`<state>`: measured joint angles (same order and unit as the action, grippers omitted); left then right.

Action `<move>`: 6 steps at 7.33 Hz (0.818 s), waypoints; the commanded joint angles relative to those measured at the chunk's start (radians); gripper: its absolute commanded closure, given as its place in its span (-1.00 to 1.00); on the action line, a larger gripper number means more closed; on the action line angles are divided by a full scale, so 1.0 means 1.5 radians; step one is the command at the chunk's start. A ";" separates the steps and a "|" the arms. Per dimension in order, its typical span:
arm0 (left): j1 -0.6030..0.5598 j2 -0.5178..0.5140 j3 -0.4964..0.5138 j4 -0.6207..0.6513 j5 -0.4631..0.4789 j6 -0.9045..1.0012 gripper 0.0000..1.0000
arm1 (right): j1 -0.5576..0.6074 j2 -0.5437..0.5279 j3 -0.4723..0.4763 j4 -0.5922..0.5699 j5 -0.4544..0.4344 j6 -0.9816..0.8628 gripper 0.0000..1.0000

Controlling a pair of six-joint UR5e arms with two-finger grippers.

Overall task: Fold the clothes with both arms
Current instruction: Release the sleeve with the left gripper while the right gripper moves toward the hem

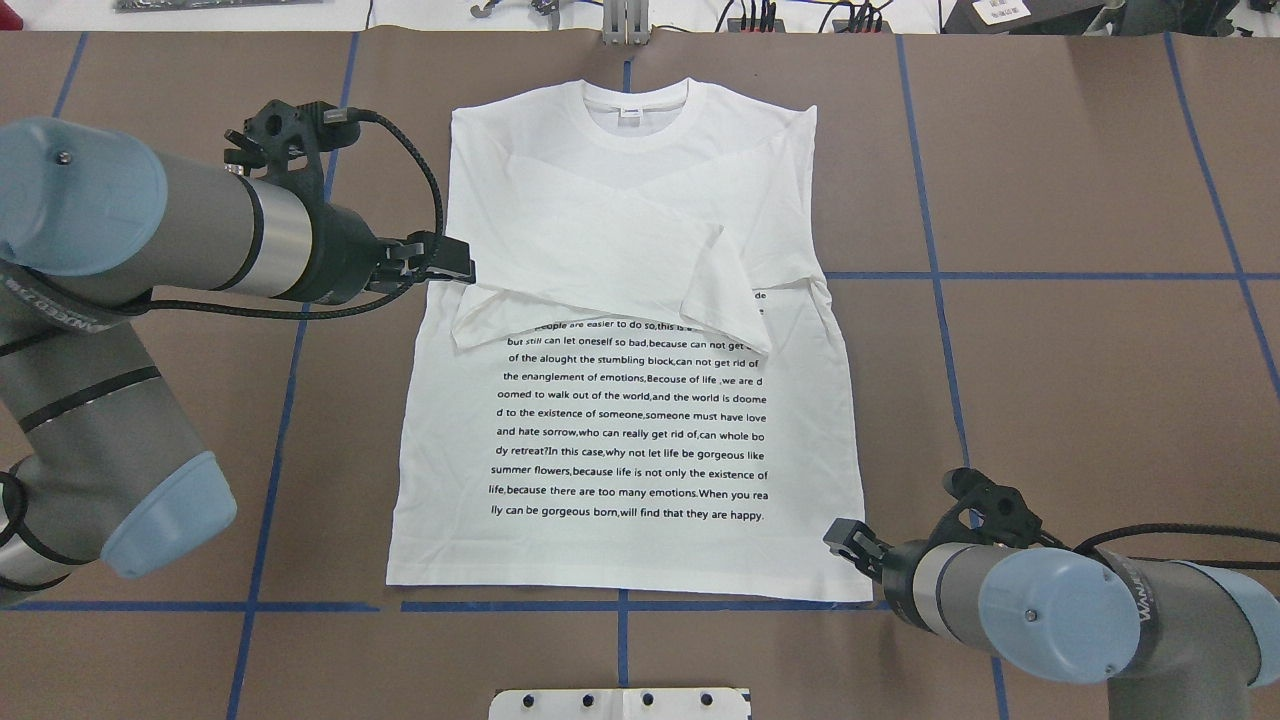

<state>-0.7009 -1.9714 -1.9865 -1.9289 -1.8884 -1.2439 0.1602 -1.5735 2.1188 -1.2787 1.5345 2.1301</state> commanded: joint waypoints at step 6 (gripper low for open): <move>0.001 0.010 0.001 -0.001 0.002 -0.003 -0.79 | -0.031 0.013 -0.019 0.001 0.000 0.010 -0.47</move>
<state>-0.6995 -1.9568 -1.9850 -1.9297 -1.8864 -1.2491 0.1155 -1.5547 2.0955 -1.2778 1.5344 2.1445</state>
